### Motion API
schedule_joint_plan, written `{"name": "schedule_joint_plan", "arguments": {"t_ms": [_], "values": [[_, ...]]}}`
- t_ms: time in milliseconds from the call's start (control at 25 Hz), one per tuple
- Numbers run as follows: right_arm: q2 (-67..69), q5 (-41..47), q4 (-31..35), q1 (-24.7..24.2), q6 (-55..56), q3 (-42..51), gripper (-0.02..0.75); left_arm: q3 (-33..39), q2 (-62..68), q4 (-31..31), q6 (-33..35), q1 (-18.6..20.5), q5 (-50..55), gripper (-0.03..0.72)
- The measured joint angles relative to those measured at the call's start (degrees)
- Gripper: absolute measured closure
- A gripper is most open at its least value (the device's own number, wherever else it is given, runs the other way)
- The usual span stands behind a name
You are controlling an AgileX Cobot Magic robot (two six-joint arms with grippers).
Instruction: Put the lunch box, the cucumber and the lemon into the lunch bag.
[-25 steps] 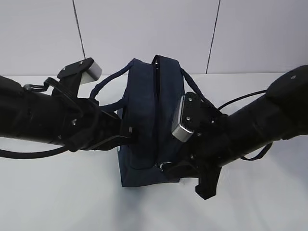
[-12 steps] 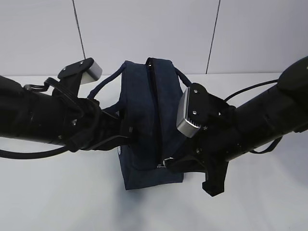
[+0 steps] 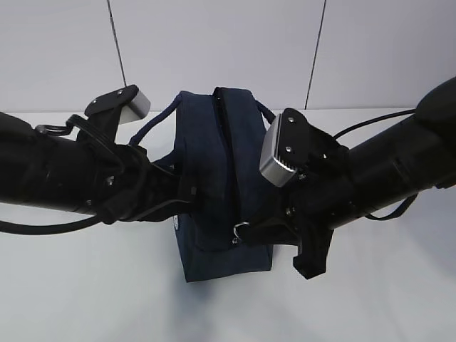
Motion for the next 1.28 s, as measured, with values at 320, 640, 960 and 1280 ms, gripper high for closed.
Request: {"name": "schedule_joint_plan", "arguments": {"t_ms": [320, 640, 960, 1280], "values": [[-0.5, 0.1, 5.7, 0.0, 1.8, -0.1, 0.751, 0.0, 0.0, 0.0, 0.0, 0.0, -0.8, 0.685], [-1.1, 0.1, 11.8, 0.0, 6.7, -0.1, 0.751, 0.0, 0.0, 0.0, 0.0, 0.0, -1.0, 0.685], [-2.2, -0.2, 16.3, 0.0, 15.3, -0.1, 0.751, 0.0, 0.3, 0.0, 0.0, 0.0, -1.0, 0.685], [-2.2, -2.0, 21.5, 0.0, 17.9, -0.7, 0.751, 0.0, 0.3, 0.0, 0.0, 0.0, -1.3, 0.685]]}}
